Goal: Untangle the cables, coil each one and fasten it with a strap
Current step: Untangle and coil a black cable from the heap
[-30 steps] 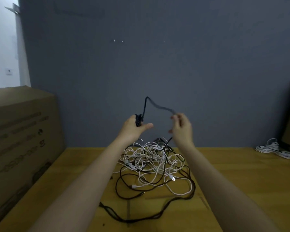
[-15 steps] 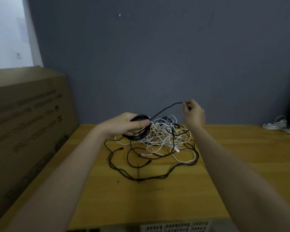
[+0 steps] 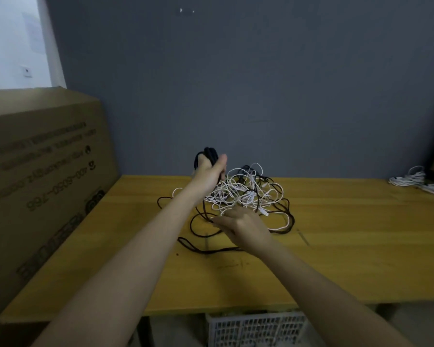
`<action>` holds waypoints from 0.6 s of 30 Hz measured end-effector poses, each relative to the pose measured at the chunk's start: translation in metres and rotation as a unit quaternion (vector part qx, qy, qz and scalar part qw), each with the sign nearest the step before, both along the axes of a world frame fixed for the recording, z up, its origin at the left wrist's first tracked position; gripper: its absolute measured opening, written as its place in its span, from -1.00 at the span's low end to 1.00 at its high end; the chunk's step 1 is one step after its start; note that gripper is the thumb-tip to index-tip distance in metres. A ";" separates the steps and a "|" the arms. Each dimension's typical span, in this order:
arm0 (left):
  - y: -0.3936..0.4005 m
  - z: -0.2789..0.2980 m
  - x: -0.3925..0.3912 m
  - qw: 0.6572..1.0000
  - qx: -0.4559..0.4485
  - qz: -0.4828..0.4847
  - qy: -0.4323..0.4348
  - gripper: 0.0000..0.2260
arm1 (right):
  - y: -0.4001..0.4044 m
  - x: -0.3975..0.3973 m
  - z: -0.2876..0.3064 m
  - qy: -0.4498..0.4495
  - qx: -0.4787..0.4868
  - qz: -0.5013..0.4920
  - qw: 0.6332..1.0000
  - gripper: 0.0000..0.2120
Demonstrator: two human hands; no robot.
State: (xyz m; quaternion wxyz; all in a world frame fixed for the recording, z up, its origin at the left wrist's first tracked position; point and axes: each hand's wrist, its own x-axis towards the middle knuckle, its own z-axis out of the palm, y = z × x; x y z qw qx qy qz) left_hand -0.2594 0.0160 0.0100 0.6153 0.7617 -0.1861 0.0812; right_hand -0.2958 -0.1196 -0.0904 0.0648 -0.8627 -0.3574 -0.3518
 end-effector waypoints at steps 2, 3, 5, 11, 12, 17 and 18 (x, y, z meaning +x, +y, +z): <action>-0.001 -0.013 0.004 0.986 0.166 -0.015 0.015 -0.71 | -0.008 -0.007 0.014 -0.027 0.008 0.023 0.999 -0.79; -0.001 -0.018 0.005 0.974 0.224 -0.035 0.028 -0.61 | -0.012 -0.010 0.022 -0.036 0.023 0.026 0.999 -0.81; -0.001 -0.025 0.003 0.954 0.292 -0.057 0.039 -0.49 | -0.023 -0.015 0.037 -0.046 0.078 0.017 0.996 -0.83; -0.004 -0.025 -0.012 0.966 0.230 -0.115 0.028 -0.46 | -0.044 -0.011 0.068 0.111 0.270 -0.083 0.953 -0.76; -0.003 -0.022 -0.015 0.962 0.236 -0.134 0.024 -0.43 | -0.044 -0.009 0.073 0.123 0.272 -0.086 0.950 -0.75; 0.010 -0.013 -0.023 0.963 0.167 -0.211 0.034 -0.75 | -0.033 -0.002 0.075 0.260 0.363 -0.006 0.895 -0.94; 0.014 -0.011 -0.022 0.971 0.130 -0.199 0.040 -0.76 | -0.033 -0.003 0.069 0.284 0.367 0.003 0.886 -0.97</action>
